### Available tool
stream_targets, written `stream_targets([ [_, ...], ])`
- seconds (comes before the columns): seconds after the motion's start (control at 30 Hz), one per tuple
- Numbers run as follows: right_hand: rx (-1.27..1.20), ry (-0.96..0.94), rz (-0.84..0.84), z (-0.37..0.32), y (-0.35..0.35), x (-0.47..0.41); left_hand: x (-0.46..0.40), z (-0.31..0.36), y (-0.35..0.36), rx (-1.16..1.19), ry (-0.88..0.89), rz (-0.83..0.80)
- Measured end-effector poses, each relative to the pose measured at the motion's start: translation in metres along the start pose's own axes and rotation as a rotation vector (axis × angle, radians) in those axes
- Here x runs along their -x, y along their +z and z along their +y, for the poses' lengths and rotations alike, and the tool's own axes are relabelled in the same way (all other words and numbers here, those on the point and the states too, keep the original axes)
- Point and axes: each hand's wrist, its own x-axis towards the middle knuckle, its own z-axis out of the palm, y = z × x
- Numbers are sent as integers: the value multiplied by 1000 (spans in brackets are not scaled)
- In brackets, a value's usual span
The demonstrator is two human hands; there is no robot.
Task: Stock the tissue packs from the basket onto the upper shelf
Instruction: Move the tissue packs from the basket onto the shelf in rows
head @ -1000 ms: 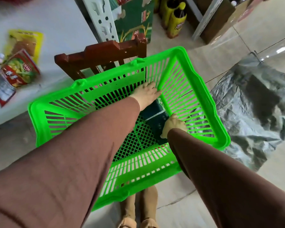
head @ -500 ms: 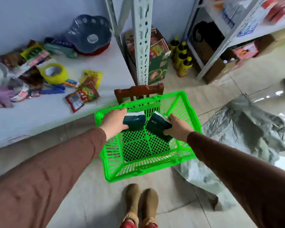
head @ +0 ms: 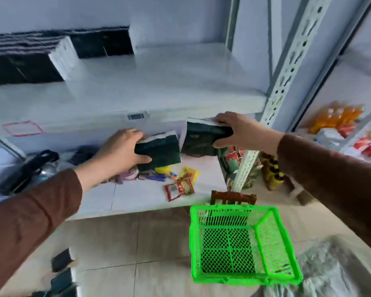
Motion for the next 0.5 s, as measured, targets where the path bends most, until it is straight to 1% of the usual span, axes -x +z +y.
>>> stream_targets([
  [0.13,-32,-86,65,-74,-54,-52,1,-44,-86,-51,30,127],
  [0.27,-35,-154,170,-135,-88,-113,-27,-97,-156,-76,20,253],
  [0.37,-18,-163,224,-167,-93,-161,-61,-133,-188,-151,25,303],
  [0.5,-67,-99,252,-183,-86,-225,-115,-174,-206,-252,17,306],
])
